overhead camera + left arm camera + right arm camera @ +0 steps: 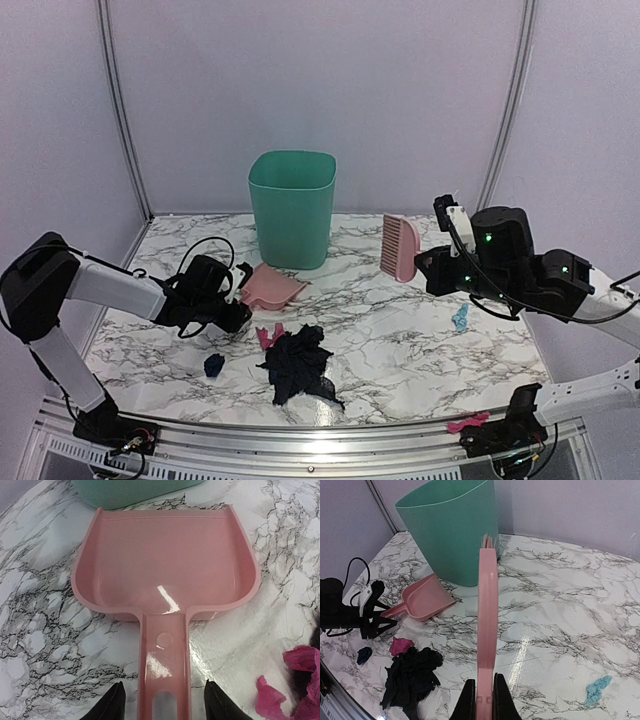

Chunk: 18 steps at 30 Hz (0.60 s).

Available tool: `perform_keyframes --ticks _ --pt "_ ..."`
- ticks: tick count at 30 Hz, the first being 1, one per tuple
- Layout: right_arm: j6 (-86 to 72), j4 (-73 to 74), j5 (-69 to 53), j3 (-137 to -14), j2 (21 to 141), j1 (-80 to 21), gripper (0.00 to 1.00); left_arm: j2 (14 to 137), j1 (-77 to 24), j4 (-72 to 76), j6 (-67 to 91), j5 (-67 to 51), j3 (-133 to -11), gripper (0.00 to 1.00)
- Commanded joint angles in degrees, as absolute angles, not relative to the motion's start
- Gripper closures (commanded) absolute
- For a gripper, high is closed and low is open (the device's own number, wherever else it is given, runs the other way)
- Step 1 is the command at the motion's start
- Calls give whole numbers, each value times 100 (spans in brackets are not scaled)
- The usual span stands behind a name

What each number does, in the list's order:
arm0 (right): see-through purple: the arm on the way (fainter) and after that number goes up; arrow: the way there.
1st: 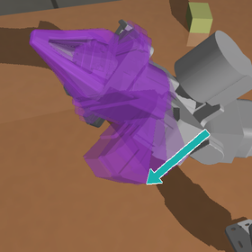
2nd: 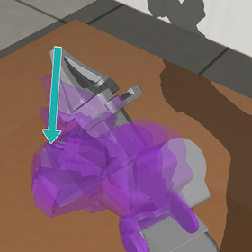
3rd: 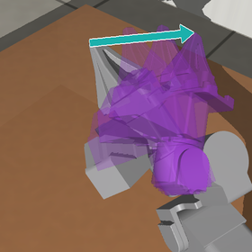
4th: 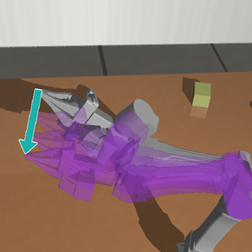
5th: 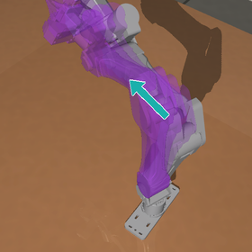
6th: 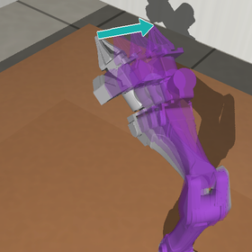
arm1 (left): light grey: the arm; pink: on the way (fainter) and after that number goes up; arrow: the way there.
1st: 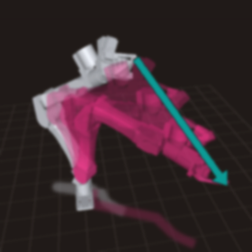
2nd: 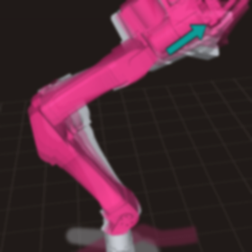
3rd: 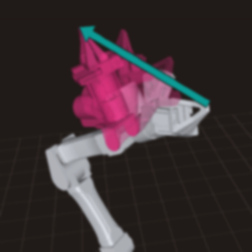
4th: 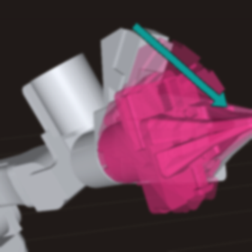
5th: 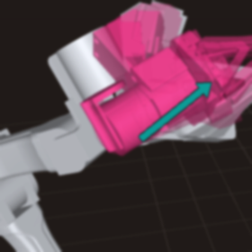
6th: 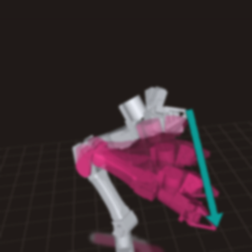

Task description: Sweep away the paper scraps from the table

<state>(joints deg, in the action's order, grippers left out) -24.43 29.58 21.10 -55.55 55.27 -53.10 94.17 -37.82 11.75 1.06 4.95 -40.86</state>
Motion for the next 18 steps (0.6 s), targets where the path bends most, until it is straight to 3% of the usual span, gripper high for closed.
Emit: perform_keyframes --ticks 1,5,10,18 --pt "-2497 2821 2081 -5570 5467 -5282 100 9571 -3762 1477 35 494 -4227 48" --pt "-2479 2830 2073 -5572 5471 -5282 100 9594 -3762 1558 -83 484 -4290 62" --pt "-2455 2878 2006 -5589 5492 -5280 100 9388 -3762 1573 -153 575 -4249 94" --pt "-2277 2828 1518 -5675 5626 -5282 100 8353 -3777 978 382 762 -4059 98"
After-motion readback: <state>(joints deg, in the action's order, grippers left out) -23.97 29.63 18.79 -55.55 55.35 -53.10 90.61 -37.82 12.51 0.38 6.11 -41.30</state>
